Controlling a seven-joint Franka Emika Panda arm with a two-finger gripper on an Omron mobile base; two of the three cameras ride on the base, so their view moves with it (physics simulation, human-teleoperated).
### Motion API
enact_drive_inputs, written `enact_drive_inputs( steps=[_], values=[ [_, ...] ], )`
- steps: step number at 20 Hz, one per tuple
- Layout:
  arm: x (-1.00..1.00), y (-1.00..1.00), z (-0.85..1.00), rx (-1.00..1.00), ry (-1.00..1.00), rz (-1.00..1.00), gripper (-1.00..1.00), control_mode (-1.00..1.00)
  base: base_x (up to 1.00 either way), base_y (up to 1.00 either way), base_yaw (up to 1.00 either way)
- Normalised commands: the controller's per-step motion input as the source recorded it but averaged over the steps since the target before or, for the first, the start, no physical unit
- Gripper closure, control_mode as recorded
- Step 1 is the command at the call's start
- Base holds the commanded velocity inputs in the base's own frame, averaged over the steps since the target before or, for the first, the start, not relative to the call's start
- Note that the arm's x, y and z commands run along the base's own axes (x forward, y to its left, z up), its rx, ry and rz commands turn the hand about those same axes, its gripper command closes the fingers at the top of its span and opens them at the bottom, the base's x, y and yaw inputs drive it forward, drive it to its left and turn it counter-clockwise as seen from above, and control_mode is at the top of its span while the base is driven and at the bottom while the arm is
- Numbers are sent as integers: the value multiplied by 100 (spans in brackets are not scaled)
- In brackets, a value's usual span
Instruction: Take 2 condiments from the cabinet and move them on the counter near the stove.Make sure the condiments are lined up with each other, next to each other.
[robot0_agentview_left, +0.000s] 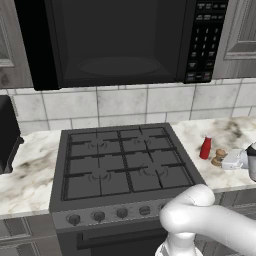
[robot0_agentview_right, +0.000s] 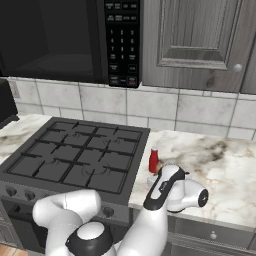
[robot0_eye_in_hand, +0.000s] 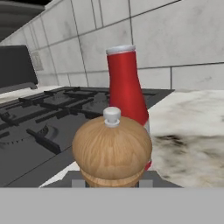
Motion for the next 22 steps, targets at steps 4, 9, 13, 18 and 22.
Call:
enact_drive_inputs(
  steps=[4,9,13,18,22],
  values=[
    [13,0,-11,-4,0,0,100,-100,0,0,0],
    [15,0,-10,-2,0,0,100,-100,0,0,0],
    [15,0,-11,0,0,0,100,-100,0,0,0],
    [14,0,-12,0,0,0,100,-100,0,0,0],
    [16,0,-19,0,0,0,100,-100,0,0,0]
  ],
)
